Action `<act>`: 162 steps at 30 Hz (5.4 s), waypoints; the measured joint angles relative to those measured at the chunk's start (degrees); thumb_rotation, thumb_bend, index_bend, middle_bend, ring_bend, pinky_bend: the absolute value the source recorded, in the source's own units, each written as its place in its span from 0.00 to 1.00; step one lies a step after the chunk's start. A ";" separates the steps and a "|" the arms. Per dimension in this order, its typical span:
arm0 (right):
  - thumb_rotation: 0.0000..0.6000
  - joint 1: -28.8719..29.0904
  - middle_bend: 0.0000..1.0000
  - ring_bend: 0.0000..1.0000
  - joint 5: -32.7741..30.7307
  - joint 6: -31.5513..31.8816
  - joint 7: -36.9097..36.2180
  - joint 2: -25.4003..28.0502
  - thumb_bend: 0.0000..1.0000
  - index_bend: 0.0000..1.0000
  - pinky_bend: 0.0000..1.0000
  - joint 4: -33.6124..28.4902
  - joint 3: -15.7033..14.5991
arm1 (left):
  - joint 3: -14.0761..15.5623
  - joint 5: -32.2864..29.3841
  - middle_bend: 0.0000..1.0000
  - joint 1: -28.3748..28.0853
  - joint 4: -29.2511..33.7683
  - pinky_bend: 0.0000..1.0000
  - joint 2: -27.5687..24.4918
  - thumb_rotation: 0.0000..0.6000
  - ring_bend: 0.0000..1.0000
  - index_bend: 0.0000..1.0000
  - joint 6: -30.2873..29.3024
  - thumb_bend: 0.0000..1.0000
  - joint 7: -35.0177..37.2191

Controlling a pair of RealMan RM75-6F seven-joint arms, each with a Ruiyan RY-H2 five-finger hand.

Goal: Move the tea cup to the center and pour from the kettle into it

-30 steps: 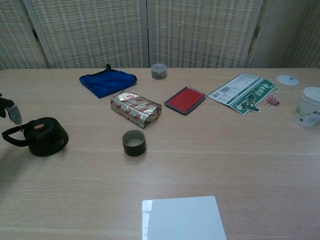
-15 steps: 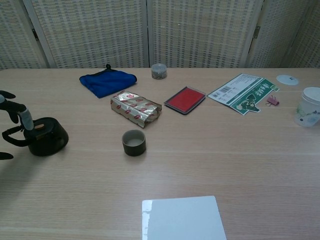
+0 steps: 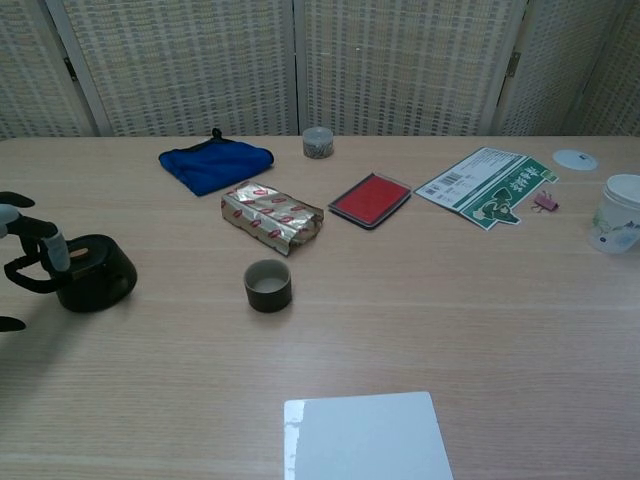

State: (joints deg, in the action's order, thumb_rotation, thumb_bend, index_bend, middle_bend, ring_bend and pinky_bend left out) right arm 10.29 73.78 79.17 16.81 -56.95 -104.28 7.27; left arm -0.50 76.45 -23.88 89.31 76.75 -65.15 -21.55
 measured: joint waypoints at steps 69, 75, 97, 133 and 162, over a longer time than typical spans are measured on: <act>1.00 -0.67 0.25 0.14 -1.04 0.70 -0.34 -0.61 0.21 0.19 0.24 0.24 0.08 | 1.87 0.70 0.74 0.20 -4.33 0.02 2.59 1.00 0.60 0.71 3.97 0.05 1.80; 1.00 -0.73 0.25 0.14 -1.23 0.88 -0.37 -0.61 0.21 0.19 0.24 0.28 0.23 | 1.24 0.96 0.84 -0.44 -4.99 0.01 2.39 0.96 0.70 0.80 4.67 0.05 4.55; 1.00 -0.41 0.25 0.14 -1.84 0.34 -1.57 -1.12 0.21 0.19 0.24 1.16 0.71 | -4.37 -2.25 1.00 -2.01 -3.42 0.09 0.96 0.09 0.86 0.96 4.79 0.05 16.57; 1.00 -1.77 0.25 0.14 -1.07 1.96 -3.08 -0.63 0.21 0.19 0.24 1.13 0.53 | -9.62 -5.42 1.00 -0.89 -5.11 0.72 6.28 0.53 1.00 1.00 -6.29 0.27 9.40; 1.00 -2.81 0.25 0.14 -0.37 3.28 -3.98 -0.12 0.21 0.19 0.24 0.84 0.58 | -6.73 1.38 1.00 -1.80 0.15 0.73 4.97 0.67 1.00 1.00 -6.66 0.37 6.44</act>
State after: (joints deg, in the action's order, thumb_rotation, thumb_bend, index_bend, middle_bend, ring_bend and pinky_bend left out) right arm 7.48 73.41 82.45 12.83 -57.07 -103.44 7.84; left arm -7.23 77.84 -25.69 89.46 81.72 -71.80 -15.11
